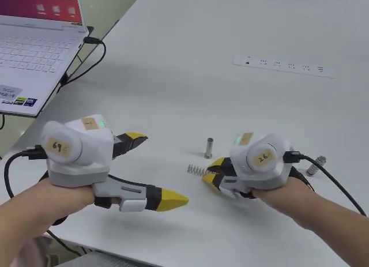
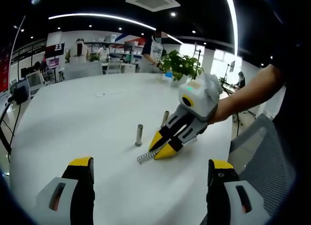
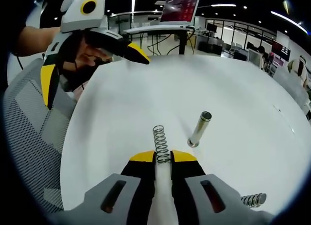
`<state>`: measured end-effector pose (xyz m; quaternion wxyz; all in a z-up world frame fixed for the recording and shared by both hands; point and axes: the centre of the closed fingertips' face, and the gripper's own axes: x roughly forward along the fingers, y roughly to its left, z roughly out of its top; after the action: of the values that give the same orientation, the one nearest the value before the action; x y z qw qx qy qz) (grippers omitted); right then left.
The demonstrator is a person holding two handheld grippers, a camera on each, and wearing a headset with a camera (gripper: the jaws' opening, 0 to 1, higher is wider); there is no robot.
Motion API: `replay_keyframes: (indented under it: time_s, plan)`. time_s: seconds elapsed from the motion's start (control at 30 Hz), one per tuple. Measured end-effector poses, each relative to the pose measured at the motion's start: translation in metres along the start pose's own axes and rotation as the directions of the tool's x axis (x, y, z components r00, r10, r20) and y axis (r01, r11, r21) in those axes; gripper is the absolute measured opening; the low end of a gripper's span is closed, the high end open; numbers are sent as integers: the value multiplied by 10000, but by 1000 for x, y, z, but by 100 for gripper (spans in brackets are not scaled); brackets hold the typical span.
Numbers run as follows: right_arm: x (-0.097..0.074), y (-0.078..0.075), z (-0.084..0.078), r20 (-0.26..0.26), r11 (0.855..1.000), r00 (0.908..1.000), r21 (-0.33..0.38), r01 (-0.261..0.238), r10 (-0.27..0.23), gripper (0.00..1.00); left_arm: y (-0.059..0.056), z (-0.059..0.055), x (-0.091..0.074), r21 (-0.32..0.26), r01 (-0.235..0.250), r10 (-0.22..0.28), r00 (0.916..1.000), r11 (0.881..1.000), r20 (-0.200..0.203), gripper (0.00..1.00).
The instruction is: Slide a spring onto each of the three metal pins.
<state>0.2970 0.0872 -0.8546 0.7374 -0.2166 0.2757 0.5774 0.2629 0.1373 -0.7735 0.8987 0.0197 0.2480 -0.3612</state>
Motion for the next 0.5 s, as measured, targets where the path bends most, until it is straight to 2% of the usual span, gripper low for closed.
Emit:
replay_keyframes:
  time_s: [0.17,0.37,0.5]
  plan:
    - [-2,-1,-1,-12,9995,10000,-318,36,-37,9,0,0,1,-3,24,-24,10000,10000,-17,94]
    - [-25,4,10,300,9990,9994,-428,-138,151,8,-6,6,8,238,156,-157,9999,9996,53,94]
    - [-38,1,13,410,9984,9990,-535,-171,193,8,-12,11,14,347,341,-342,9994,9988,19,93]
